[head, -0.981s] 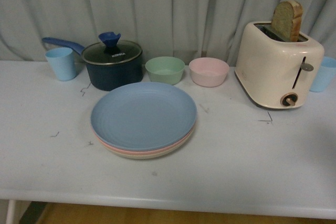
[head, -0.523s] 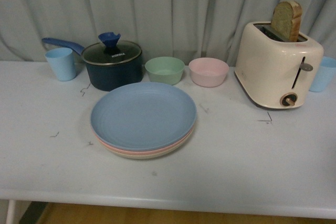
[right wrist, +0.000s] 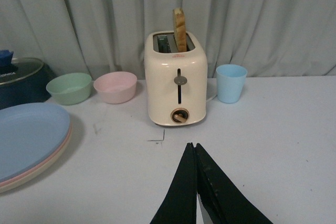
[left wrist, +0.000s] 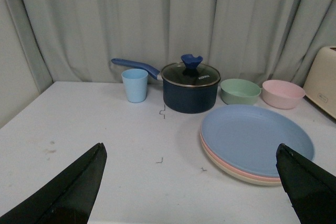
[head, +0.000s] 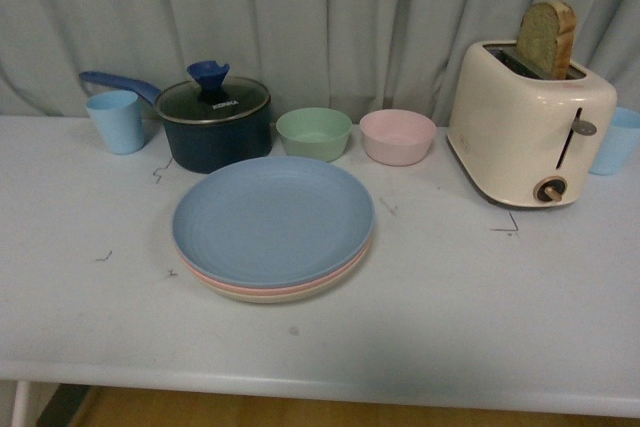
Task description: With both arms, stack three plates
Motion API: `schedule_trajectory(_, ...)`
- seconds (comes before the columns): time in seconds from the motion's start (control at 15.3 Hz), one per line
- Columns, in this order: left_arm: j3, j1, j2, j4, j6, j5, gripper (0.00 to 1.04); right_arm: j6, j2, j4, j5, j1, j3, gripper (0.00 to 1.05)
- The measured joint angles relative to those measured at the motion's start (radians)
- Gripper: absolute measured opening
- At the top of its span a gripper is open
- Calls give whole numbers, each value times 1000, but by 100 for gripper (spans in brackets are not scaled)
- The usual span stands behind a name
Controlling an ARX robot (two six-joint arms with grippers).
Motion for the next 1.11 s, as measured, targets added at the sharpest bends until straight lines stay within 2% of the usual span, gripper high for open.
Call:
schedule_trajectory(0.59,0,0,0,0,0,0,98,0,-356,-308,0,0,-2,2)
schedule_trajectory(1.11,0,0,0,0,0,0,98,0,-547,-491,0,0,-3,2)
